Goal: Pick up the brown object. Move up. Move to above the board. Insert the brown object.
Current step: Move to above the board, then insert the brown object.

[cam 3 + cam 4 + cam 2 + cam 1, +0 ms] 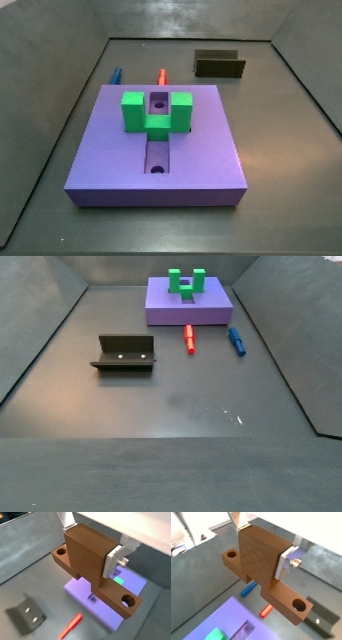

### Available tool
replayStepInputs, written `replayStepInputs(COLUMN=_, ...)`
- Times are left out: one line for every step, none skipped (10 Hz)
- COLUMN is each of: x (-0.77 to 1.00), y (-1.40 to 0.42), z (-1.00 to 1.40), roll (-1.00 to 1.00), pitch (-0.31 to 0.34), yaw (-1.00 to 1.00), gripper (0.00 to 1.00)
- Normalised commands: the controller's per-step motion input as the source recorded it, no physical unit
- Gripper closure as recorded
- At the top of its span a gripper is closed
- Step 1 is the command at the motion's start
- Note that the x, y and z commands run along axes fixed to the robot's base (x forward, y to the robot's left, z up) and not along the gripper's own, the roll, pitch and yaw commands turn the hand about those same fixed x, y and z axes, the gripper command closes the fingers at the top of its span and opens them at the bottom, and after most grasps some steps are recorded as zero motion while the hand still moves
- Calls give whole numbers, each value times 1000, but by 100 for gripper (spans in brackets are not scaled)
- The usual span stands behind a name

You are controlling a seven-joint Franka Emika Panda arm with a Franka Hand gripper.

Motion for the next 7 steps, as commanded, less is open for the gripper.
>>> replayStepInputs(x=306, y=-1400, z=179, roll=0, pitch=156, yaw=7, gripper=100)
replayStepInputs(x=222, y=-842, z=116, roll=24, pitch=160, yaw=8, gripper=100)
replayStepInputs(x=184, y=-582, z=89, roll=23, pitch=156, yaw=1, gripper=100)
replayStepInputs(x=92, y=-234, z=48, roll=22, pitch=109, yaw=11, gripper=100)
replayStepInputs(x=0, y=14, z=0, roll=-17, pitch=0, yaw=0, gripper=100)
replayStepInputs(x=106, y=-69, z=0, roll=0, pitch=0, yaw=0, gripper=100)
replayStepInputs(x=0, y=-3, z=-66, roll=0, pitch=0, yaw=-69, gripper=100)
